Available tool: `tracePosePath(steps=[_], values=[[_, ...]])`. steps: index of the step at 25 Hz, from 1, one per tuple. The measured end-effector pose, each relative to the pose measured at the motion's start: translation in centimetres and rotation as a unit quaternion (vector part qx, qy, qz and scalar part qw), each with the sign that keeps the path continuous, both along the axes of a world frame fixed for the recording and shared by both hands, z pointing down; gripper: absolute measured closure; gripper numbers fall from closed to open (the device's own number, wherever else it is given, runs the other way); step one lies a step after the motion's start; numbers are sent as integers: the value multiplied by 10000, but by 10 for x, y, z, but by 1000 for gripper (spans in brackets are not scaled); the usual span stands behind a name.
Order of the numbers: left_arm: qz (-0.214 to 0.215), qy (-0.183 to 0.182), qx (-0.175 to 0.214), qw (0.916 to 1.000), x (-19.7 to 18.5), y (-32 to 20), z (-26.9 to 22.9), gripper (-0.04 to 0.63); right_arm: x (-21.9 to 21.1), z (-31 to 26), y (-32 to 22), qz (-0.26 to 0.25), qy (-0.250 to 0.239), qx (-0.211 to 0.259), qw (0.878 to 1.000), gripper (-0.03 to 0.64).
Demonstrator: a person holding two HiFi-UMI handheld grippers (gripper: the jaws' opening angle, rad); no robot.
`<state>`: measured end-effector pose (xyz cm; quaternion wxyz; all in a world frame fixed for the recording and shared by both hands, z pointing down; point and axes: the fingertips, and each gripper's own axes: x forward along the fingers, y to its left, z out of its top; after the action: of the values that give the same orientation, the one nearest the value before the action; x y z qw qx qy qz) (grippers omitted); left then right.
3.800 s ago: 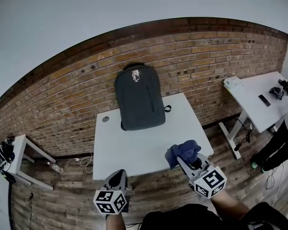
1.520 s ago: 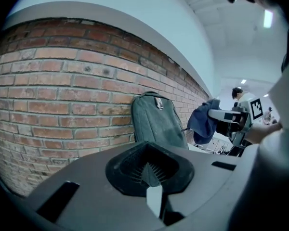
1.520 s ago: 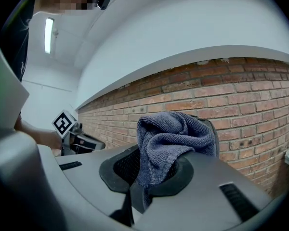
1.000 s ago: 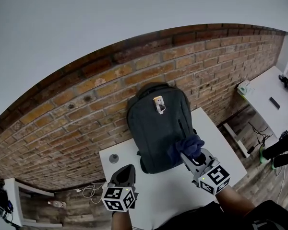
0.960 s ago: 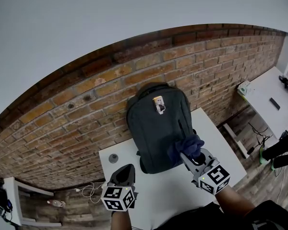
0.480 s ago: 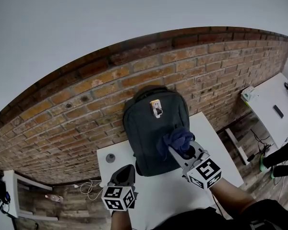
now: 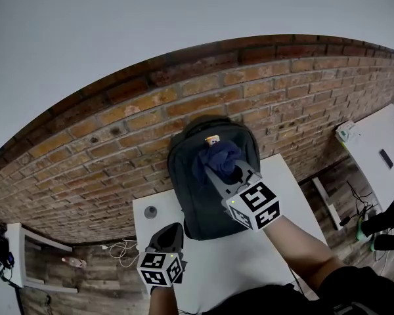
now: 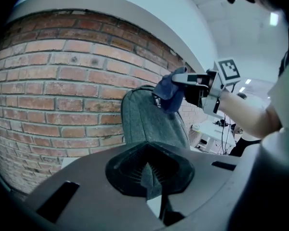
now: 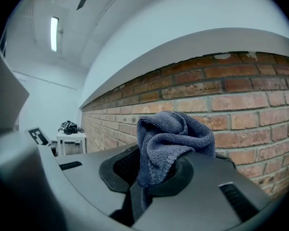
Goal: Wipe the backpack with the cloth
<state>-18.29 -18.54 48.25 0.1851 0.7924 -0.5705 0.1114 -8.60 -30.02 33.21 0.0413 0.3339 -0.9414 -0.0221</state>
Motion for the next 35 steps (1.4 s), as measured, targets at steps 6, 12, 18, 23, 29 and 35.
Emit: tracePosePath(steps=[6,12,18,23,29,35], values=[[-242,-25,-36,9997,-15,4,3,601,-40,-8,-32,-132,476,251,9985,578],[-379,108,-106,9992,-27,9,7,601,-69,-2,-52,-157,700,230,9972,578],[-426,40,133,9990,-38,10,-6,601,-91,10,-67,-100,756,46,9971,578],[-524,52,-49,9986,-50,9,7,601,-103,17,-79,-9,857,-20,9963,578],[-501,111,-170,9985,-48,6,18,601,-112,25,-89,200,952,-438,9943,578],[-588,105,-235,9979,-55,7,22,601,-126,29,-93,225,980,-460,9939,578]])
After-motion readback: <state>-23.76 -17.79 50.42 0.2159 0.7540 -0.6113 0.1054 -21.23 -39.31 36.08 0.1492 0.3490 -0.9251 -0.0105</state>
